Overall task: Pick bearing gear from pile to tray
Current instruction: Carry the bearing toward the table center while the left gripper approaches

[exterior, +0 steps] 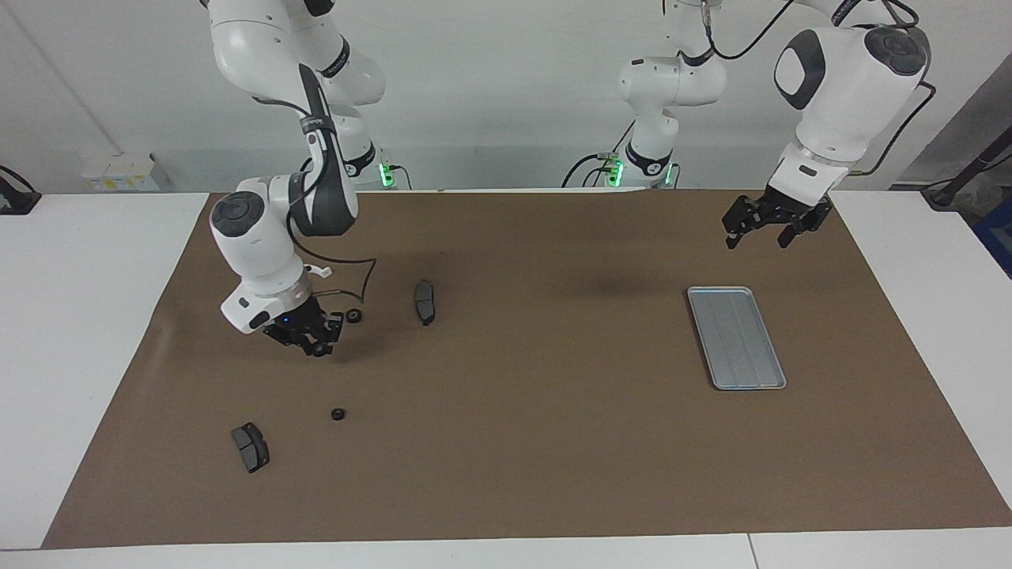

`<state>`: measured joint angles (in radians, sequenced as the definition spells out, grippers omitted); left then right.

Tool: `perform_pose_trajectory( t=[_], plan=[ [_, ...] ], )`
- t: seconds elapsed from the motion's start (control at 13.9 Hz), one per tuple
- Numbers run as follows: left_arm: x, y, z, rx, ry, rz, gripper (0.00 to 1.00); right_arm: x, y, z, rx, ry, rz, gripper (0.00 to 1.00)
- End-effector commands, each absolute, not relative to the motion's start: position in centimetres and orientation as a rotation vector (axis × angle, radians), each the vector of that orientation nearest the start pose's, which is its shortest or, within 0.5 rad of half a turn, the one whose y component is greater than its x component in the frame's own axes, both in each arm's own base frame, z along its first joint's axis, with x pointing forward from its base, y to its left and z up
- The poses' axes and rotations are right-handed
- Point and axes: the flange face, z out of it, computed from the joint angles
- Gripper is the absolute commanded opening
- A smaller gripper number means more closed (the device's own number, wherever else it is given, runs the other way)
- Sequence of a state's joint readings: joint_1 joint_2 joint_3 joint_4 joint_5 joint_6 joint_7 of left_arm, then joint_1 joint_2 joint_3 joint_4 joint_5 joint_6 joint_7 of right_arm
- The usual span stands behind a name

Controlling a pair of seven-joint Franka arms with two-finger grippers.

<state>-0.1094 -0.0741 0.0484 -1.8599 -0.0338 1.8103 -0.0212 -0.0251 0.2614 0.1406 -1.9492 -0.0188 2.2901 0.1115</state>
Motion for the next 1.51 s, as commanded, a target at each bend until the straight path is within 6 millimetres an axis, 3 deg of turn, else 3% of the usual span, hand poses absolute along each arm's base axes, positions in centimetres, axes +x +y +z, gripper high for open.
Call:
perform_pose_trajectory(
  t=[0.0, 0.22, 0.29, 0.58, 0.72, 0.94, 1.08, 1.22, 1.44],
  plan=[
    [53.3, -3.7, 54.9, -3.186, 0.049, -0.06, 1.0, 61.1, 11.8, 37.1, -3.096, 0.069, -0.131, 0.0],
    [53.3, -3.7, 54.9, -3.186, 0.053, -0.06, 1.0, 60.2, 17.1, 37.5, -3.075, 0.168, -0.148, 0.0],
    [53.3, -3.7, 54.9, -3.186, 0.063, -0.06, 1.0, 59.9, 19.7, 38.0, -3.061, 0.216, -0.152, 0.0],
    [53.1, -3.7, 54.6, -3.187, 0.073, -0.044, 1.0, 60.0, 27.5, 38.8, -3.01, 0.35, -0.16, 0.0],
    [53.1, -3.7, 54.6, -3.188, 0.051, -0.048, 1.0, 60.1, 32.0, 38.2, -2.985, 0.393, -0.161, 0.0],
    [53.1, -3.7, 54.6, -3.187, 0.063, -0.048, 1.0, 58.5, 38.6, 34.6, -3.018, 0.399, -0.147, 0.0],
    [53.1, -3.7, 54.6, -3.187, 0.058, -0.048, 1.0, 59.4, 39.7, 34.1, -3.003, 0.484, -0.173, 0.0],
    [53.1, -3.5, 54.6, -3.188, 0.055, -0.051, 1.0, 57.6, 43.1, 32.0, -2.984, 0.498, -0.172, 0.0],
    [53.5, -3.7, 54.5, -3.188, 0.039, -0.111, 1.0, 57.3, 43.9, 31.7, -2.946, 0.518, -0.203, 0.0]
  ],
)
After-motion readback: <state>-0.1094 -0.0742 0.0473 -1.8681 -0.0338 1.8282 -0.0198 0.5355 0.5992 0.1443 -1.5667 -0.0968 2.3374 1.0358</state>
